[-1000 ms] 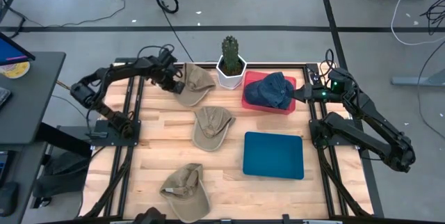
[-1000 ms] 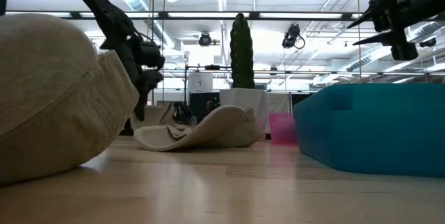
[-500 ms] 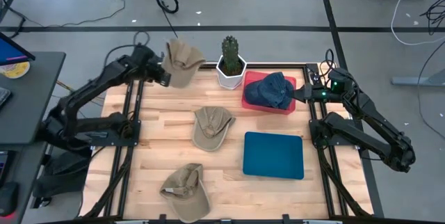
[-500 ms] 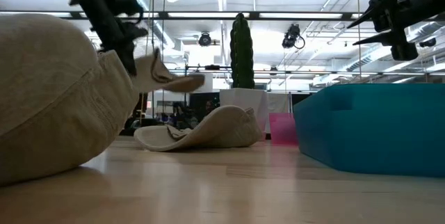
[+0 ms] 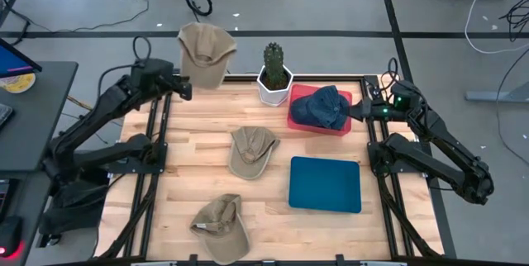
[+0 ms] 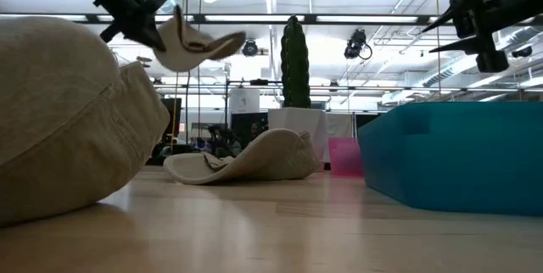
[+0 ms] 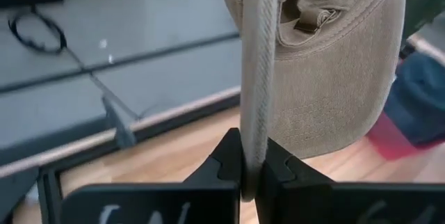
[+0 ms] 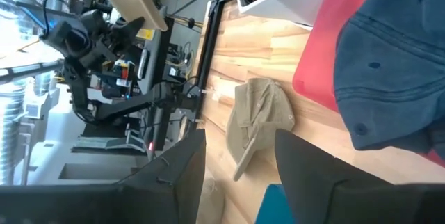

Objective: Pick & Place hat
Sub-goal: Put the top brown cap into the blue bin

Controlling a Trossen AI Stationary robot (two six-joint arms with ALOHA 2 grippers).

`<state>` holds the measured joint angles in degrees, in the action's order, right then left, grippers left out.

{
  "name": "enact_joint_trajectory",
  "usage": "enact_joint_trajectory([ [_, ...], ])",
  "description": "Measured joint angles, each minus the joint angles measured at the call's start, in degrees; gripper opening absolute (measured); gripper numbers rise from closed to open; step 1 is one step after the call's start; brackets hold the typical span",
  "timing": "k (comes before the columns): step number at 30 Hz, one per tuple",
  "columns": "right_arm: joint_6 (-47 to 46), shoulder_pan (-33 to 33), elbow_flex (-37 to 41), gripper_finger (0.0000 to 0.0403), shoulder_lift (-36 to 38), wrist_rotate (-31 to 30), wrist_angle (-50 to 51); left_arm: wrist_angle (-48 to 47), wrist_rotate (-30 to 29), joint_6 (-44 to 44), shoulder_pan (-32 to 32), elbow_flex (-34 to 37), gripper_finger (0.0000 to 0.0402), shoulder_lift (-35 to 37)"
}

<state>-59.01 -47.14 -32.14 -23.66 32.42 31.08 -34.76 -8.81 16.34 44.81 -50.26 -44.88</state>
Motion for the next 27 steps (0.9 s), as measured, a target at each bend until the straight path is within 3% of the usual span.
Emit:
enact_joint_trajectory([
  [7,-2.02,0.0,0.0,0.0176,0.0,0.0,-2.77,10.62,-6.92,-0.51,-8.11,-1.25,0.0011,0.44],
  [20,-5.88,0.5,0.0,0.0176,-0.02,-0.03,-10.5,12.05,-22.02,-20.86,-20.53,-20.83,0.0012,-8.55],
  [27,-7.21,3.75,0.0,0.0176,0.0,-1.14,-14.02,11.85,-33.61,-34.73,-28.25,-28.37,0.0011,-15.83],
])
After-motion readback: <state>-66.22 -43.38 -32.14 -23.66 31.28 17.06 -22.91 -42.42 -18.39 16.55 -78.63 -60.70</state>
